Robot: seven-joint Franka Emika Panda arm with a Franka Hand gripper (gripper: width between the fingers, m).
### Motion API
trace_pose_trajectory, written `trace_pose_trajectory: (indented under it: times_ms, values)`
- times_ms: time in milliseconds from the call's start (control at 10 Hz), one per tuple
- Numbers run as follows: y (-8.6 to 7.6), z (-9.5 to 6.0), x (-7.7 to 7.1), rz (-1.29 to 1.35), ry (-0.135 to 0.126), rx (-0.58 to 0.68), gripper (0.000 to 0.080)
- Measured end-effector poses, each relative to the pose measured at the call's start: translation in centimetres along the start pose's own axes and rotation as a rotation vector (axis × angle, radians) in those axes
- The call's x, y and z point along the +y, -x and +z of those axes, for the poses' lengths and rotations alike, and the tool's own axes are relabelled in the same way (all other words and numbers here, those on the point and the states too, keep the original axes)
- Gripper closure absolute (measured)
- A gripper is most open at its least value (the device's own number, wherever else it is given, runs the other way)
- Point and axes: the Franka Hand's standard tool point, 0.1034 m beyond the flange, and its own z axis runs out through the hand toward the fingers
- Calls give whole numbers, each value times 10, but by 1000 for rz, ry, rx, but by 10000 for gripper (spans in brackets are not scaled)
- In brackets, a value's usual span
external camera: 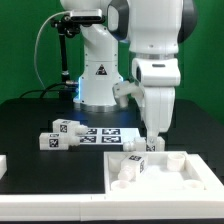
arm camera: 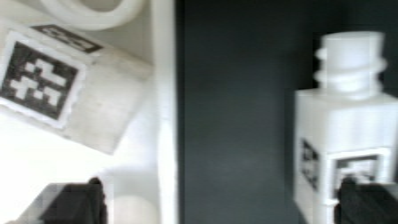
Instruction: Assemble one leg
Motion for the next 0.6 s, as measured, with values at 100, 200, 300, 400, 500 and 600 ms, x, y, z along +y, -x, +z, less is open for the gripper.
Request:
trace_pose_trajectory:
  times_ms: [100, 200, 300, 400, 500, 600]
  values:
    - [0, -3, -10, -3, 2, -4, 153]
    - [1, -1, -19, 5, 1, -2, 151]
    - [1, -1, -18, 7, 0, -3, 151]
    - [1, -1, -17, 7, 0, -2, 151]
    - [2, 0, -18, 7, -2, -2, 151]
    - [1, 2, -20, 9, -3, -1, 151]
